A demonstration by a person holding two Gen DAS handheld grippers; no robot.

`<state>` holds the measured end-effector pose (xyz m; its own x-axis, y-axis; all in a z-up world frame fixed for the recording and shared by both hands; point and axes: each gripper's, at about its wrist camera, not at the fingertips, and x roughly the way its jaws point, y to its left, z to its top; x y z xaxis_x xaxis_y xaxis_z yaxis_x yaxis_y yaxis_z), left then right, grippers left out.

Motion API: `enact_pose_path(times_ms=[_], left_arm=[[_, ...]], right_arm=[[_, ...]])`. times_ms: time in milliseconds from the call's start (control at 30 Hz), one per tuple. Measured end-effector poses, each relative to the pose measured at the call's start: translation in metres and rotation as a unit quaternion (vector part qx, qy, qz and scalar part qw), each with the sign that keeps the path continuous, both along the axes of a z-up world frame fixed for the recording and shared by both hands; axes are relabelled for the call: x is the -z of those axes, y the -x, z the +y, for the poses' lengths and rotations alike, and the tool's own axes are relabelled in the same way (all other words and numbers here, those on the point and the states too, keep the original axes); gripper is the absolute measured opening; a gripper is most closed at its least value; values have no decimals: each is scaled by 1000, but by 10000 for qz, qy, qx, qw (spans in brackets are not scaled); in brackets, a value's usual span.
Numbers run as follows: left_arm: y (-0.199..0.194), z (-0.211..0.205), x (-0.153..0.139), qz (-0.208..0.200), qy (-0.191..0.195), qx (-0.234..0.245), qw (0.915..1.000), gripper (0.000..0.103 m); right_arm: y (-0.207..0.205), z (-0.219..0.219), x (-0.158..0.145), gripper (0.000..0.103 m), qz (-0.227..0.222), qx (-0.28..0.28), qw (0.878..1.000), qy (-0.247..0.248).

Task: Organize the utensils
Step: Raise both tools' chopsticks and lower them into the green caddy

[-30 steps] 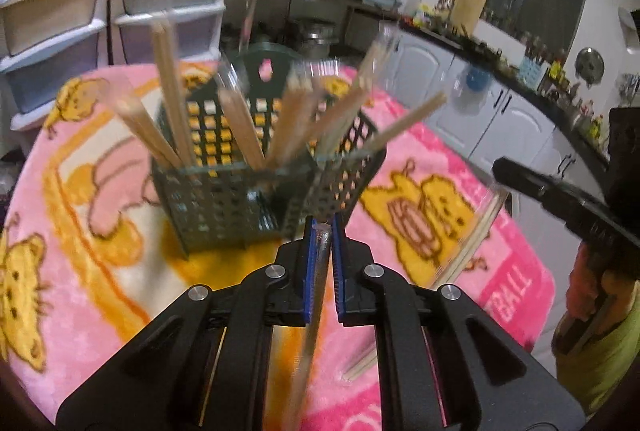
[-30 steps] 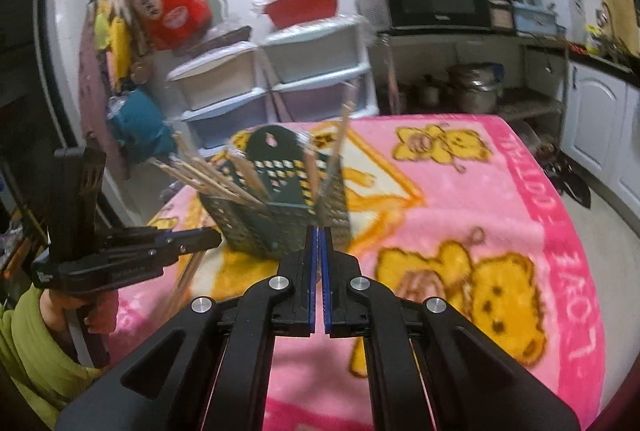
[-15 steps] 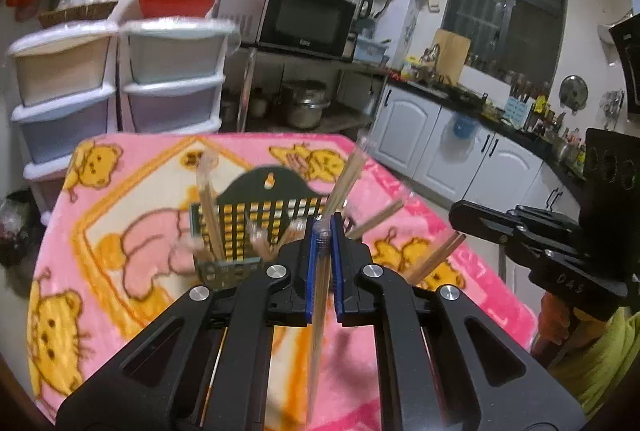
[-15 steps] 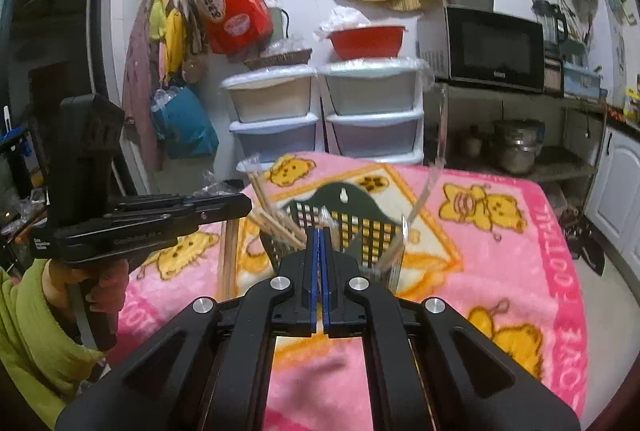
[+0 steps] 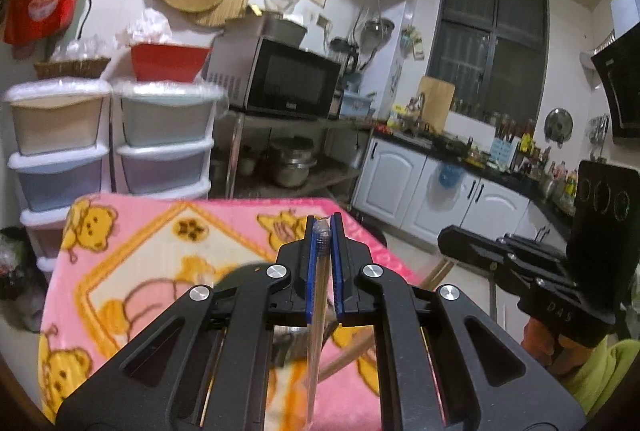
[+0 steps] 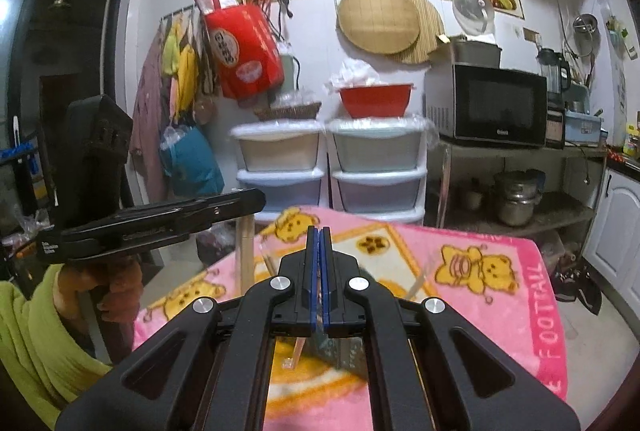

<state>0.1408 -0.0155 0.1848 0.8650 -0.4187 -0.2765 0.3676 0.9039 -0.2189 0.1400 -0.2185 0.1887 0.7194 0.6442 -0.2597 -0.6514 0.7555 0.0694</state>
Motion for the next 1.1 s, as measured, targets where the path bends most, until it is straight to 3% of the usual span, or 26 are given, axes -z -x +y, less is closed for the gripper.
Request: enact_pose_path(times_ms=[333,567,1100], left_arm=[[-14,1,-39,-434,167,-173,9988,4],[-29,4,-59,-661,182,-451,9966,4],[-71,25,-72,-838,328,-1158,9892,4]], right_arm=[[-4,-4,-35,1,-401,99,9989,-227],[-20,-12,-51,2,-450,257,9977,-429],[-56,-7,-62,1,-446,375,9971,-481]])
